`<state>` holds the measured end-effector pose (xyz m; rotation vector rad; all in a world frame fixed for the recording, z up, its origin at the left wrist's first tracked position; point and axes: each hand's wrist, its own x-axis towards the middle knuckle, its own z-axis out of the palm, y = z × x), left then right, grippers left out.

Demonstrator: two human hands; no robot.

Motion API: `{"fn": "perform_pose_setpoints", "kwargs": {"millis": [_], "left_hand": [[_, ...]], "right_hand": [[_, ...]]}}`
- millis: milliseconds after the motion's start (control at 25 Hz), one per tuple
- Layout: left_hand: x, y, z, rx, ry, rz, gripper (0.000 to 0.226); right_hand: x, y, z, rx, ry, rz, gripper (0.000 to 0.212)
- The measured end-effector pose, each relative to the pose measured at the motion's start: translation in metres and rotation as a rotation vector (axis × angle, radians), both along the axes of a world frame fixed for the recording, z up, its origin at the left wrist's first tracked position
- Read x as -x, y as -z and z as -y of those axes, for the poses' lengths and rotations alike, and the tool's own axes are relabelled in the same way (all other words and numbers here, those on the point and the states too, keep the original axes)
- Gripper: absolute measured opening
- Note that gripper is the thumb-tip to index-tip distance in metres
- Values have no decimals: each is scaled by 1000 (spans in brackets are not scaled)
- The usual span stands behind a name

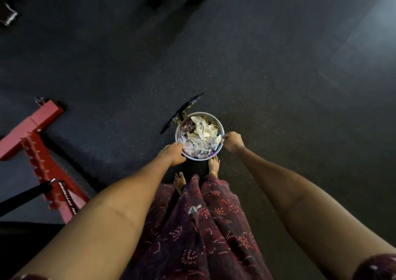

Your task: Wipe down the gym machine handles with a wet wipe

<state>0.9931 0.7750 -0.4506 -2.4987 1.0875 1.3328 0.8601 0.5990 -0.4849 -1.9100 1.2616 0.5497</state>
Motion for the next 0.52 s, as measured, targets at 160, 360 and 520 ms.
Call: {"fn": "perform_pose_setpoints", "kwargs": {"millis": [160, 360, 520], "left_hand": [[1, -6, 4, 13, -10, -11, 59], [4, -13, 8, 30, -39, -23, 59], [11, -16, 12, 32, -136, -7, 56]], "right_hand": [[-5, -9, -2, 14, 14, 13, 27], [-14, -24, 0, 25, -51, 56, 33], [-23, -32, 8, 14, -176, 78, 37]]}}
